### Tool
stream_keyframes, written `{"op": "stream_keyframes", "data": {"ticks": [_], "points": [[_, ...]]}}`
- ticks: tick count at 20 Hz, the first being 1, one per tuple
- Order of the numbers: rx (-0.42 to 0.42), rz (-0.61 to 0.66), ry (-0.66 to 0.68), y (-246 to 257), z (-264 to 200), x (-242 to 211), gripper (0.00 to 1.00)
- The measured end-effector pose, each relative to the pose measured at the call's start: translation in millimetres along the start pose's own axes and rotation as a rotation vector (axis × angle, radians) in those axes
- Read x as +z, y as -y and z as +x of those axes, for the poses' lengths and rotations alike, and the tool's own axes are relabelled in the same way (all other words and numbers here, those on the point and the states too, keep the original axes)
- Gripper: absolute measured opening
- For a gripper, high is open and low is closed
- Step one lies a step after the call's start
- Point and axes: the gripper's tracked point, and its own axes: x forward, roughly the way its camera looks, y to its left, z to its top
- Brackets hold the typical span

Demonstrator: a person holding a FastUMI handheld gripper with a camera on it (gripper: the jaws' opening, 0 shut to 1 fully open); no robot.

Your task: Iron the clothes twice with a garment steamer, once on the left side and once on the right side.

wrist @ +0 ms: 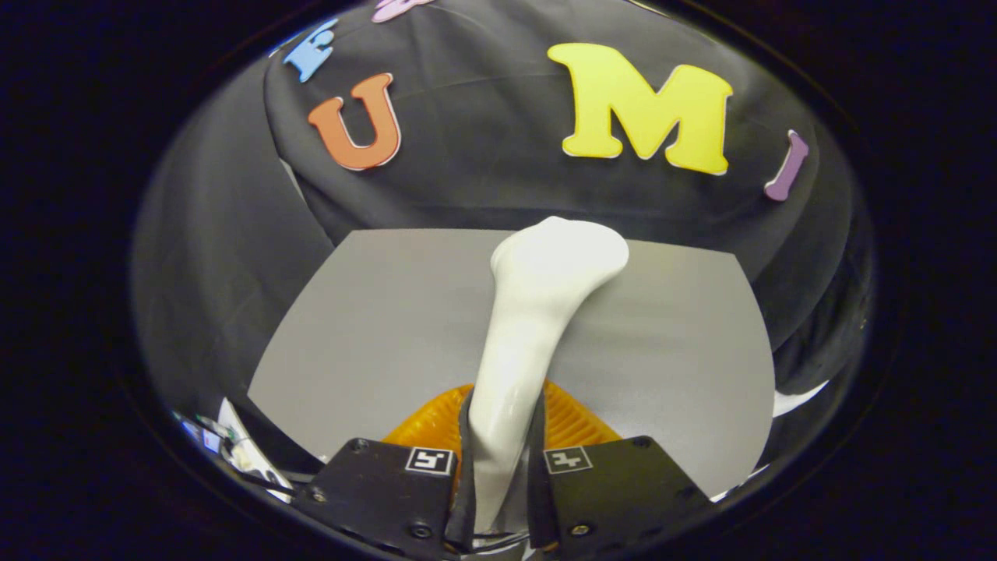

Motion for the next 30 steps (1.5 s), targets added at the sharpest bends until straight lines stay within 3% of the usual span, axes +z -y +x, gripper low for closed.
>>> {"op": "stream_keyframes", "data": {"ticks": [7, 13, 20, 24, 30], "points": [[0.061, -0.008, 0.158, 12.1, -59.7, 13.4, 0.27], [0.031, 0.003, 0.332, 70.2, -145.9, 12.6, 0.27], [-0.123, 0.026, 0.539, 162.1, -267.1, 9.9, 0.27], [-0.238, -0.004, 0.672, 211.9, -330.8, 30.2, 0.27], [-0.279, -0.084, 0.794, 267.0, -381.0, 68.1, 0.27]]}}
